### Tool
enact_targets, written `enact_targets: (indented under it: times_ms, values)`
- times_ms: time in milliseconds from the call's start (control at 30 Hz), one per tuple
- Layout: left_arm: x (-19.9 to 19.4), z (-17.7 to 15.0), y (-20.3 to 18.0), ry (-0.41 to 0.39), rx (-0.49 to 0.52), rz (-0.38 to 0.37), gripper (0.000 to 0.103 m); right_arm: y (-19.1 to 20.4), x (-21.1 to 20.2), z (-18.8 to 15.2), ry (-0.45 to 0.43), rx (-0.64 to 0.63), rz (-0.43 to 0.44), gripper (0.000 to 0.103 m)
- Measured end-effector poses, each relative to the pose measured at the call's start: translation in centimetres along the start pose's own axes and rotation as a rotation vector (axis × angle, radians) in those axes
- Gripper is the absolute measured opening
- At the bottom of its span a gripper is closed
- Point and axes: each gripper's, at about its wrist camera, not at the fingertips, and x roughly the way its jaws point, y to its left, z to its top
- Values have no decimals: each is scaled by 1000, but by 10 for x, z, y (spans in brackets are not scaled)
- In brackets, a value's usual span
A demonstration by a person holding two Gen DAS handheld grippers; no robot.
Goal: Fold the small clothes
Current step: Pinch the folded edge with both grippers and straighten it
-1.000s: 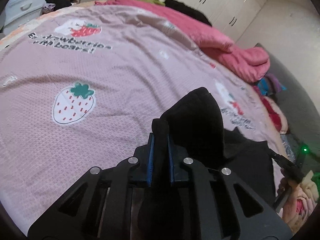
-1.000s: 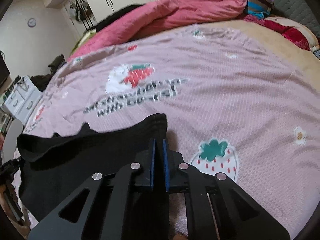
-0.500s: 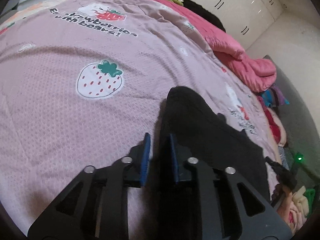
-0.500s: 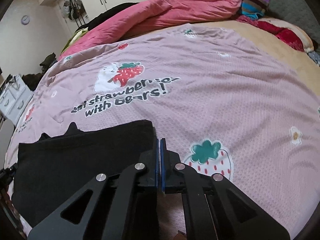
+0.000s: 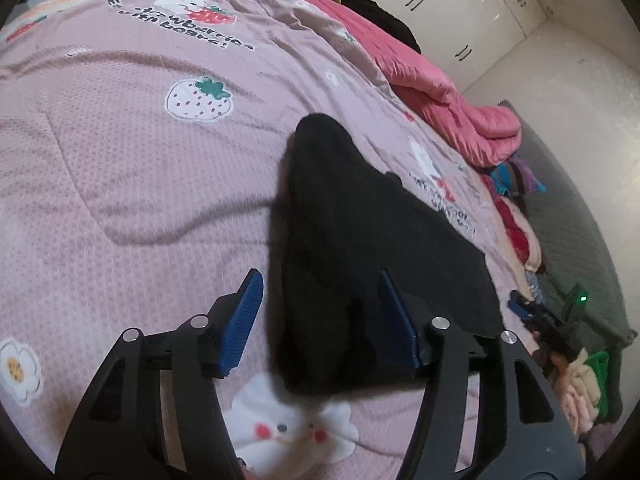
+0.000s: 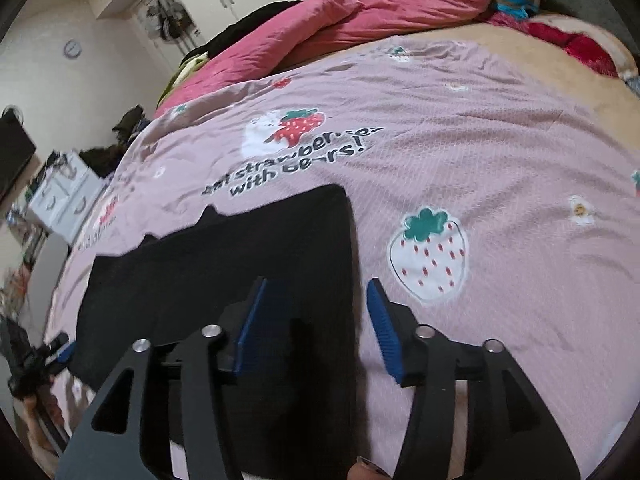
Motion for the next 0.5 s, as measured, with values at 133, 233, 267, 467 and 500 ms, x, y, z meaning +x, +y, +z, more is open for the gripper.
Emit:
enact_targets:
  times_ms: [133,233,267,467,500]
  values:
    - [3,-6,-4,20,5,-2,51,-6,-12,-22,12,18,15,53]
    - [6,-8,-7,21,16,21,51,-8,-15,-40,34,28,32,53]
    - [6,-8,-7,17,20,31,51,-8,-15,-44,37,27,37,53]
    - [3,-19,-16,8,69,82,9,-13,-18,-55,45,66,83,8]
    - [1,-21,-17,8,78,88,9,-16,-22,-56,34,89,90,8]
